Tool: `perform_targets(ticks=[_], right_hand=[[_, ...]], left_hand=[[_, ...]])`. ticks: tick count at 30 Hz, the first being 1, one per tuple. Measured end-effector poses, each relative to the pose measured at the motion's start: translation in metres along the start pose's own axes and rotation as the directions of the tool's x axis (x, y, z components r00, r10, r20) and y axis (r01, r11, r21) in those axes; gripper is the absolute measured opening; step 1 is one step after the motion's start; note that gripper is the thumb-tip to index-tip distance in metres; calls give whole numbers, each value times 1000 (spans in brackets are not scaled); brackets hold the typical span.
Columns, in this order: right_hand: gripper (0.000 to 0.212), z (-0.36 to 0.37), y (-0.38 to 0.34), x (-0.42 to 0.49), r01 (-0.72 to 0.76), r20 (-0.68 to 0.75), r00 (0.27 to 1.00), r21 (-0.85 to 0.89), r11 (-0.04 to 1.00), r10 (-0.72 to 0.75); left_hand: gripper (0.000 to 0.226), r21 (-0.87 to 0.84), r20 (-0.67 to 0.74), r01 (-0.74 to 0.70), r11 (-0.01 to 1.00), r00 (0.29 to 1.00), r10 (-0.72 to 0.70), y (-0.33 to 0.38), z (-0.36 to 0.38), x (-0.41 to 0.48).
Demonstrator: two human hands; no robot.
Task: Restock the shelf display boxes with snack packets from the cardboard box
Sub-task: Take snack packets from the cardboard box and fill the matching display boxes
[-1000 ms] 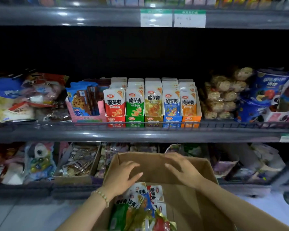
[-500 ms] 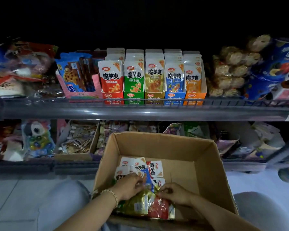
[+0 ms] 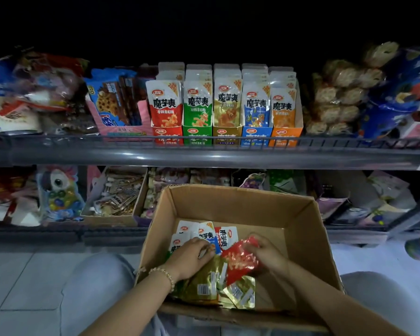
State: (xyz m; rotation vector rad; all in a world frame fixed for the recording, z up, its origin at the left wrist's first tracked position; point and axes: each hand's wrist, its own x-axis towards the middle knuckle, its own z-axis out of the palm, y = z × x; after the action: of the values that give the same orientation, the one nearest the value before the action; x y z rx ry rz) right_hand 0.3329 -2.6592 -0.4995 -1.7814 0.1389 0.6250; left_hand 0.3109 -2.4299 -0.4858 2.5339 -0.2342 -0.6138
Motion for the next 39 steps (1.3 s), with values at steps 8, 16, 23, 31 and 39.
perform_targets(ticks=[8, 16, 23, 31, 39], right_hand=[[15, -39, -49, -15, 217, -227, 956, 111, 970, -188], [25, -26, -94, -22, 219, -201, 969, 443, 869, -142], [26, -7, -128, -26, 282, -120, 959, 401, 872, -255], [31, -4, -171, -34, 493, -113, 869, 109, 863, -482], [35, 12, -196, -38, 549, -105, 836, 168, 819, -539]], left_hand=[[77, -267, -105, -24, 963, 994, -4, 16, -25, 0], [53, -935, -58, 1, 355, 986, -156, 47, -56, 1], [18, -961, -269, -243, 136, 933, -238, 64, -94, -8], [26, -855, -462, -380, 354, 867, -186, 76, -127, -14], [28, -750, -577, -449, 486, 803, -150, 84, -134, -20]])
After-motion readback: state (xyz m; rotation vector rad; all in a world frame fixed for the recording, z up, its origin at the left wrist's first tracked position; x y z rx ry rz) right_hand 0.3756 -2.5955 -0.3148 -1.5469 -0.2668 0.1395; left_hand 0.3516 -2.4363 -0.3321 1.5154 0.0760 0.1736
